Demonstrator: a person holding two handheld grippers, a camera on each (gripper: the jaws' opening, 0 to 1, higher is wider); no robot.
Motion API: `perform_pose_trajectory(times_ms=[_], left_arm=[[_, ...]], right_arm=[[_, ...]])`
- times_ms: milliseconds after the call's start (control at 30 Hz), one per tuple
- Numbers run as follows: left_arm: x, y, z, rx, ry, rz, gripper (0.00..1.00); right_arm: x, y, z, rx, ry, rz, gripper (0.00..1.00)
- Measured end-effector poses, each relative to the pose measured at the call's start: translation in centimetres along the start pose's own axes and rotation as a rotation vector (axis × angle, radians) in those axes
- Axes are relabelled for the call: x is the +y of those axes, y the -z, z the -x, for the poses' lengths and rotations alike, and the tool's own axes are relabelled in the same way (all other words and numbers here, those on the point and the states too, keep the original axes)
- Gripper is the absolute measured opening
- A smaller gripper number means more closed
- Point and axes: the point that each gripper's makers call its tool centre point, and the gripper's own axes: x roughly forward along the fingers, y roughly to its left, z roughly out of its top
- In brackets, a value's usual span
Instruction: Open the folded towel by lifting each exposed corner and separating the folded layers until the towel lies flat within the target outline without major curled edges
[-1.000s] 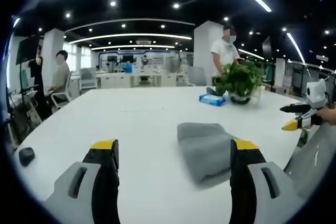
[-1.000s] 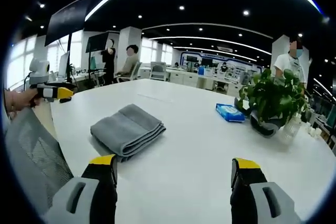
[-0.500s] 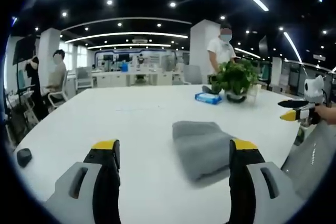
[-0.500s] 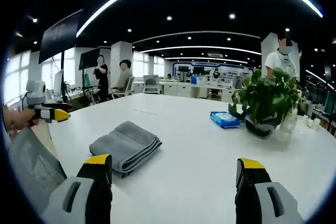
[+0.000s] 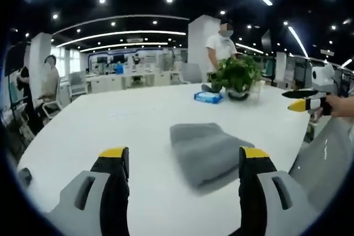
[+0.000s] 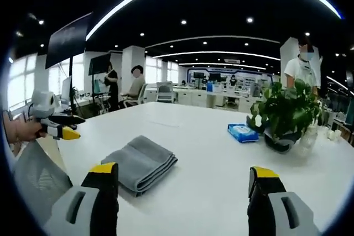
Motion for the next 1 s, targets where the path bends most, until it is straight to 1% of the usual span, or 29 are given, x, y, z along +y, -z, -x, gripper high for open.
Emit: perform_pose_trajectory(times_ms=[33,100,167,200,233,267,300,333,367,467,500,533,600,633,667,700,733,767,800,833,867,933,967,1000], left_arm=[[-0.5,0.1,-0.3,0.019,0.018,-0.035,0.81],[-1.5,0.7,-0.8,0.069,0.062,-0.112,0.79],[-2.2,1.3,-1.3,0.12,0.09,-0.191,0.72],[-2.4,1.5,-1.6,0.136,0.1,-0.22,0.7],[-2.7,1.7,-2.0,0.158,0.116,-0.266,0.66],[-2.8,1.7,-2.3,0.168,0.124,-0.303,0.65],[-3.1,1.7,-2.8,0.18,0.133,-0.373,0.63],[-3.3,1.7,-3.1,0.186,0.139,-0.426,0.63],[-3.7,1.8,-3.7,0.197,0.156,-0.506,0.62],[-5.0,2.6,-5.0,0.223,0.2,-0.649,0.6],[-5.3,3.1,-5.3,0.238,0.211,-0.692,0.59],[-5.9,3.6,-5.9,0.252,0.228,-0.766,0.58],[-7.0,5.0,-6.7,0.278,0.272,-0.872,0.54],[-7.5,5.5,-7.0,0.291,0.289,-0.903,0.51],[-8.1,6.2,-7.4,0.309,0.319,-0.954,0.48],[-8.4,6.6,-7.9,0.315,0.325,-1.001,0.47],[-8.6,7.0,-8.3,0.323,0.331,-1.047,0.47],[-9.2,7.5,-9.0,0.322,0.35,-1.118,0.47],[-9.5,7.7,-9.3,0.325,0.361,-1.163,0.46],[-9.8,8.1,-9.9,0.328,0.363,-1.194,0.42],[-10.1,8.4,-10.1,0.338,0.374,-1.193,0.37],[-10.7,8.8,-10.5,0.35,0.378,-1.117,0.29],[-10.7,9.1,-10.8,0.362,0.364,-1.062,0.28],[-10.6,9.1,-10.9,0.365,0.351,-1.042,0.27]], right_arm=[[0.2,-0.2,-0.1,-0.004,-0.002,-0.011,0.99],[0.5,0.0,-0.4,0.008,0.003,0.0,0.99],[0.8,0.7,-0.5,0.046,0.006,0.027,0.99],[0.8,0.9,-0.5,0.057,0.011,0.035,0.99],[0.9,1.0,-0.5,0.065,0.014,0.031,0.99],[0.9,1.0,-0.5,0.066,0.014,0.021,0.99],[1.0,1.0,-0.5,0.063,0.015,-0.002,0.99],[1.0,1.0,-0.5,0.066,0.015,-0.019,0.98],[1.0,1.1,-0.5,0.072,0.018,-0.027,0.96],[0.8,1.9,-0.7,0.11,0.042,-0.022,0.92],[0.5,2.2,-0.7,0.128,0.056,-0.019,0.9],[0.5,2.2,-0.6,0.131,0.061,-0.034,0.88],[0.6,2.1,-0.6,0.12,0.066,-0.132,0.85],[0.8,2.0,-0.7,0.111,0.059,-0.173,0.84],[0.9,2.1,-0.8,0.111,0.065,-0.213,0.83],[0.9,2.3,-0.8,0.118,0.074,-0.235,0.82],[1.1,2.4,-0.9,0.118,0.069,-0.241,0.81],[1.4,2.6,-1.1,0.128,0.06,-0.236,0.79],[1.6,3.0,-1.2,0.15,0.063,-0.245,0.76],[2.1,3.4,-1.3,0.163,0.05,-0.264,0.74],[2.6,3.7,-1.4,0.174,0.035,-0.286,0.73],[3.4,4.1,-1.7,0.186,0.019,-0.375,0.72],[3.7,4.3,-1.7,0.183,0.015,-0.436,0.71],[3.9,4.4,-1.8,0.183,0.002,-0.47,0.7]])
